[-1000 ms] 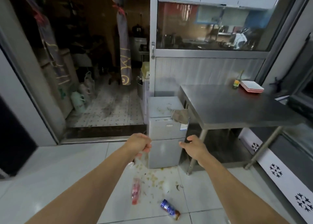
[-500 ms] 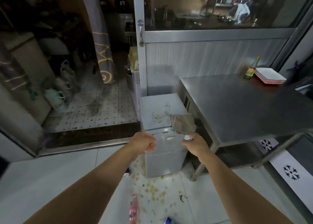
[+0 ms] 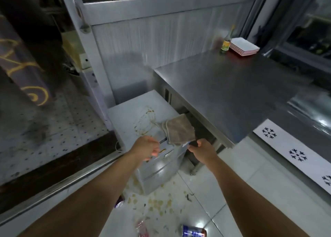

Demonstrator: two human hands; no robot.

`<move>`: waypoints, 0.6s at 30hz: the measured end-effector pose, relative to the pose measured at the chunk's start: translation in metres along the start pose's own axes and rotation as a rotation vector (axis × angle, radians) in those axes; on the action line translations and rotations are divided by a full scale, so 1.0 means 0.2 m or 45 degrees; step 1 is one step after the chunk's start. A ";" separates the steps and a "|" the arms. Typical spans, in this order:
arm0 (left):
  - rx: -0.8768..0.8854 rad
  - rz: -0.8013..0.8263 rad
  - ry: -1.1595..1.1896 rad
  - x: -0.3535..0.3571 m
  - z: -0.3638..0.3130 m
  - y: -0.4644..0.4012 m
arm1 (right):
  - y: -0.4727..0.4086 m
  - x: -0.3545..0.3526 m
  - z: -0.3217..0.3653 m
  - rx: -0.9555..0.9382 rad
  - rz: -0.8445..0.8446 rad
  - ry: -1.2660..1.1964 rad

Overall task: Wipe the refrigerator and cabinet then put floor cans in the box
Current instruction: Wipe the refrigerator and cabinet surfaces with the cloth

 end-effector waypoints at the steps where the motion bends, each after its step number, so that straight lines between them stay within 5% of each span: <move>1: 0.002 0.018 -0.016 0.00 -0.01 -0.05 | -0.03 0.01 -0.01 0.024 -0.007 -0.017; 8: -0.002 0.079 -0.028 0.00 -0.04 -0.41 | -0.36 0.08 -0.04 0.116 -0.016 -0.047; 18: 0.032 -0.014 -0.023 -0.07 0.00 -0.75 | -0.80 0.10 -0.14 0.288 -0.303 -0.116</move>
Point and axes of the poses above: each hand's wrist, its own y-axis away from the middle knuckle, its own x-axis out of the palm, z = x × y, the point moved 9 cm from there along -y, towards the middle knuckle, and after that the axes turned 6 degrees about z, right-handed, at the moved point
